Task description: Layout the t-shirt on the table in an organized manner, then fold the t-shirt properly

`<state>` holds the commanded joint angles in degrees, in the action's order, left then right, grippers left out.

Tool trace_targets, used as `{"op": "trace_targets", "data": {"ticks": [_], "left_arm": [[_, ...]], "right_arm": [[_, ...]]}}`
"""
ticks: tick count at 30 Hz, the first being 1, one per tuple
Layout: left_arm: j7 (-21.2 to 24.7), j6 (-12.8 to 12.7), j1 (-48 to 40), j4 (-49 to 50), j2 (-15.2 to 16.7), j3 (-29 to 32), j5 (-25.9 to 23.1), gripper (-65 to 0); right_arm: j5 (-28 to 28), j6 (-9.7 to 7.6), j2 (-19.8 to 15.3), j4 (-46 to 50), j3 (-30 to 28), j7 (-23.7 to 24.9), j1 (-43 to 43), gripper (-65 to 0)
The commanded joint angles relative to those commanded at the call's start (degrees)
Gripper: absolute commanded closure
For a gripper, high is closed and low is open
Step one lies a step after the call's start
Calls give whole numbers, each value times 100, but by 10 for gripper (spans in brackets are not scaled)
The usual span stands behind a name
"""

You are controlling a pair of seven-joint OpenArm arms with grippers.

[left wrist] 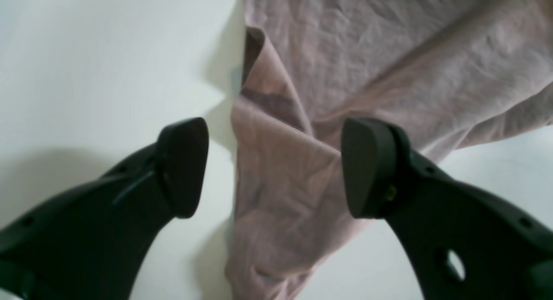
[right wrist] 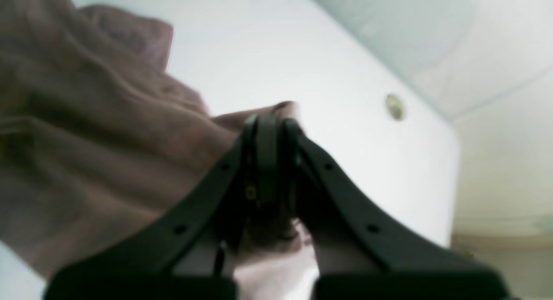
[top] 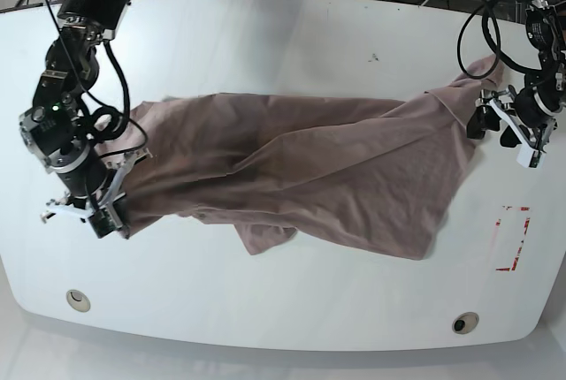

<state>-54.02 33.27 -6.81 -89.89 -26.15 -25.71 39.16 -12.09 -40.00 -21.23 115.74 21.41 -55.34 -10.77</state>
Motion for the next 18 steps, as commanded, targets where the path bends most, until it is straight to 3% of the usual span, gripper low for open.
{"op": "trace_targets", "data": {"ticks": [9,13,18], "left_arm": [[9,0,176,-132,97,0,88,-447],[9,0,466,-343,466,9,149,-447],[9,-9,941,-360,941,26,-141,-450]], "right_arm": [[-35,0,-176,0,97,-18,70,-5],[-44,0,-149,-9,79,-18,281,-5],[-26,0,53,-18,70,-18,343,-5]]}}
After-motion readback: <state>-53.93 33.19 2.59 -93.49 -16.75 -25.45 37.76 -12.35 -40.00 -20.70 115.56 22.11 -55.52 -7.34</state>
